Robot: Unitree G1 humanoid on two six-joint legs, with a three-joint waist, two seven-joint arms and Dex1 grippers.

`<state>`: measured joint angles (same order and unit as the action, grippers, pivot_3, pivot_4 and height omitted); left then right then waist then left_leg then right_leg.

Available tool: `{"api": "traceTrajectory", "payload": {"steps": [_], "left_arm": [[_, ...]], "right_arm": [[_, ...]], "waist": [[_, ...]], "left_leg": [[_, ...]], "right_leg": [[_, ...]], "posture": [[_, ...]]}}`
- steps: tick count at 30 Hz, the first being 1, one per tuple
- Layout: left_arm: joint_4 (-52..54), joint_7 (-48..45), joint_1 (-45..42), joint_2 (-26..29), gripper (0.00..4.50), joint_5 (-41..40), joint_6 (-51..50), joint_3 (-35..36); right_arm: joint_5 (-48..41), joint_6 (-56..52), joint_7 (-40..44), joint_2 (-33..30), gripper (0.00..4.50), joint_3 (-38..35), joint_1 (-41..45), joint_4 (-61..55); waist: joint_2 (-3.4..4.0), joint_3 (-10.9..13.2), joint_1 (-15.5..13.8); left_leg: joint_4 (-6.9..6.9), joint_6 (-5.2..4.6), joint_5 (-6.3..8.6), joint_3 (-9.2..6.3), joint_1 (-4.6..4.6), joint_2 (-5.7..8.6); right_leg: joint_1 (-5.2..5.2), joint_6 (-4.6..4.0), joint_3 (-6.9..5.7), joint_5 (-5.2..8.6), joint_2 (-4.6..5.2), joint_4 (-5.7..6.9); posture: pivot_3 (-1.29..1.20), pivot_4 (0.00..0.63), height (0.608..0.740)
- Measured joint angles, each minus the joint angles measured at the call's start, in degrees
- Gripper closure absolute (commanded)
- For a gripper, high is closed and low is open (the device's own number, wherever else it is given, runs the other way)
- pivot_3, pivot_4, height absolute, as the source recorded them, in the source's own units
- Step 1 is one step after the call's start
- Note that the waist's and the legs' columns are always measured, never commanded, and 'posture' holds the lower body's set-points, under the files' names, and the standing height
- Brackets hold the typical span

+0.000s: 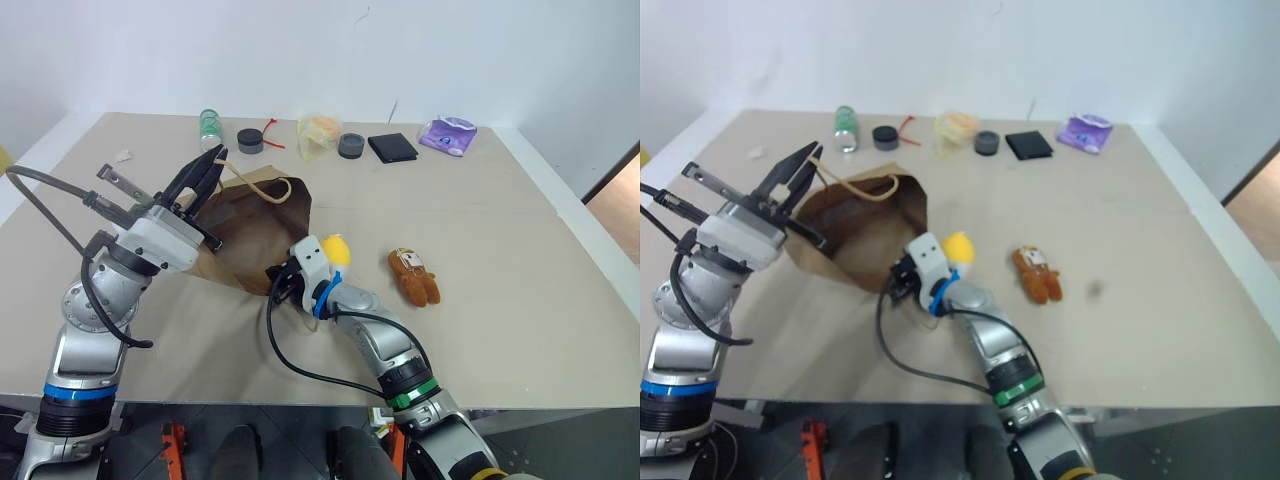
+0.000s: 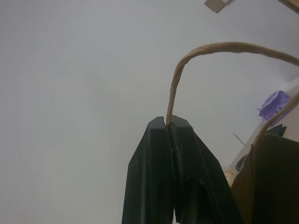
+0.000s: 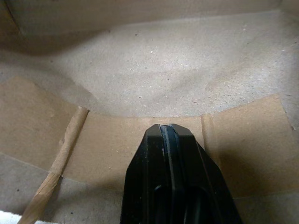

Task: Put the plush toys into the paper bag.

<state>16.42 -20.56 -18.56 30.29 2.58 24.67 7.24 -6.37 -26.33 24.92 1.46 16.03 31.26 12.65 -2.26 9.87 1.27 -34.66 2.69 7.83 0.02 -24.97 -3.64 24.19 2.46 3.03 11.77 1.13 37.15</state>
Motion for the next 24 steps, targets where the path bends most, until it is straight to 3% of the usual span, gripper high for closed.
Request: {"api": "traceTrajectory", "payload": {"steps": [5,6,10,12,13,16,21,24], "left_arm": [[-0.16,-0.07,1.16,0.0,4.5,0.37,0.24,-0.12],[-0.4,-0.36,2.57,0.0,4.5,0.32,0.65,-0.32],[-2.92,-1.28,5.64,-0.18,4.5,0.15,1.74,-1.09],[-3.93,-1.3,5.76,-0.17,4.5,0.01,2.36,-1.11],[-4.1,-1.3,5.83,-0.17,4.5,-0.08,2.51,-1.12],[-4.45,-1.34,5.89,-0.17,4.5,-0.3,2.98,-1.16],[-4.62,-1.35,6.0,-0.16,4.5,-0.36,3.08,-1.14],[-4.63,-1.35,5.99,-0.16,4.5,-0.37,3.13,-1.13]], "right_arm": [[-1.55,3.7,2.37,-0.44,4.44,-0.7,-1.88,-1.67],[-3.77,4.29,4.59,-1.05,4.17,-1.84,-2.9,-4.16],[-10.65,1.65,11.0,-7.45,2.63,-5.98,-3.87,-14.0],[-14.87,-1.2,13.56,-11.29,1.52,-9.04,-3.93,-19.77],[-15.78,-1.8,13.86,-12.11,1.3,-9.85,-3.91,-20.91],[-20.62,-6.35,14.83,-15.62,0.02,-13.63,-3.51,-24.11],[-19.77,-12.22,12.37,-23.1,0.02,-15.97,-1.15,-24.01],[-17.81,-16.43,9.75,-23.93,0.02,-14.26,-0.56,-21.68]], "waist": [[0.02,0.01,0.02],[0.05,0.03,0.02],[0.08,0.07,-0.01],[0.09,0.08,0.0],[0.09,0.08,0.01],[0.13,0.1,0.03],[0.15,0.12,0.05],[0.15,0.12,0.08]], "left_leg": [[0.02,0.01,0.0,0.02,-0.06,0.0],[0.06,-0.01,-0.01,0.04,-0.11,0.0],[0.12,-0.02,-0.01,0.06,-0.19,-0.01],[0.2,-0.02,-0.01,0.09,-0.16,-0.02],[0.22,-0.02,-0.01,0.09,-0.15,-0.02],[0.27,-0.01,-0.01,0.1,-0.13,-0.05],[0.26,-0.01,-0.01,0.17,-0.12,-0.03],[0.28,-0.01,-0.01,0.17,-0.11,-0.04]], "right_leg": [[0.08,0.0,-0.01,0.0,0.02,-0.05],[0.14,-0.01,0.01,0.01,0.03,-0.06],[0.23,-0.04,0.0,0.1,0.04,-0.07],[0.26,-0.07,0.0,0.15,0.04,-0.07],[0.26,-0.1,-0.01,0.16,0.03,-0.07],[0.29,-0.14,-0.01,0.19,0.01,-0.07],[0.32,-0.14,0.03,0.18,0.06,-0.08],[0.34,-0.15,0.04,0.18,0.04,-0.08]], "posture": [[0.0,0.15,0.74],[0.0,0.15,0.74],[0.0,0.15,0.74],[0.0,0.15,0.74],[0.0,0.15,0.74],[0.0,0.15,0.74],[0.0,0.15,0.74],[0.0,0.15,0.74]]}}
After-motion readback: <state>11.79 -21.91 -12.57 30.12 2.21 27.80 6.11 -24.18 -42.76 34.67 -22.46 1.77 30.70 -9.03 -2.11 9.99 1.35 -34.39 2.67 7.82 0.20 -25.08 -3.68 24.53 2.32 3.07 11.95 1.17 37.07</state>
